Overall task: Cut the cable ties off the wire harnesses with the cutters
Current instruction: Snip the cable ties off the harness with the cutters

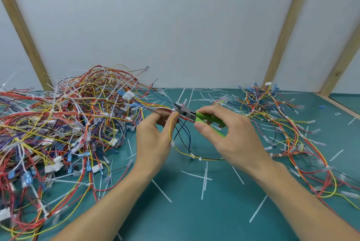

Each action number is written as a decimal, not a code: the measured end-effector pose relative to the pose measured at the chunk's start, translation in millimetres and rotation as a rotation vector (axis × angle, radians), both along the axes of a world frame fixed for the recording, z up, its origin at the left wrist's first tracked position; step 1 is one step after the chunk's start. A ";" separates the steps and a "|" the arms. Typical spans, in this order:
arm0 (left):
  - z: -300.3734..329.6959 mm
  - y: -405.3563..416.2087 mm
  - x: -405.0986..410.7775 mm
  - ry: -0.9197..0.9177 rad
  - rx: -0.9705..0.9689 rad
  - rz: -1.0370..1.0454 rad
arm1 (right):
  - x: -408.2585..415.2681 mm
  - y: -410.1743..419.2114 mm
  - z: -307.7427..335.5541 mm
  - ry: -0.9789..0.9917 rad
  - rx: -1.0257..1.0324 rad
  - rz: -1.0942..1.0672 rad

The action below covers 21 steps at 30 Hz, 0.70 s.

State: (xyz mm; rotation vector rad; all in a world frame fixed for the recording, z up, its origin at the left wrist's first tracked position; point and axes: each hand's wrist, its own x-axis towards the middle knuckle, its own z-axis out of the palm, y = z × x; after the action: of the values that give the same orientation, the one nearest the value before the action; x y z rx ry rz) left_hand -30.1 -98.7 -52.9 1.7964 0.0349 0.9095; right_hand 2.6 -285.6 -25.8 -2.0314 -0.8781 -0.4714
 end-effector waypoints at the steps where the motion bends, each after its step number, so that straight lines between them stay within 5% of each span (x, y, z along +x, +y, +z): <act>1: 0.1 0.4 -0.1 0.000 0.003 -0.001 | 3.4 -3.2 -0.3 0.005 0.003 -0.030; 21: -2.4 -0.5 0.0 0.003 0.141 -0.024 | 11.0 -12.9 -1.3 -0.030 -0.002 -0.107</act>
State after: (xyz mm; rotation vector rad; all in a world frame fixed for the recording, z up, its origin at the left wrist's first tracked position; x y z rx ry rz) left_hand -30.1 -99.2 -55.4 1.9244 -0.0502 0.9106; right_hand 13.6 -298.5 -27.2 -2.0855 -0.7906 -0.5615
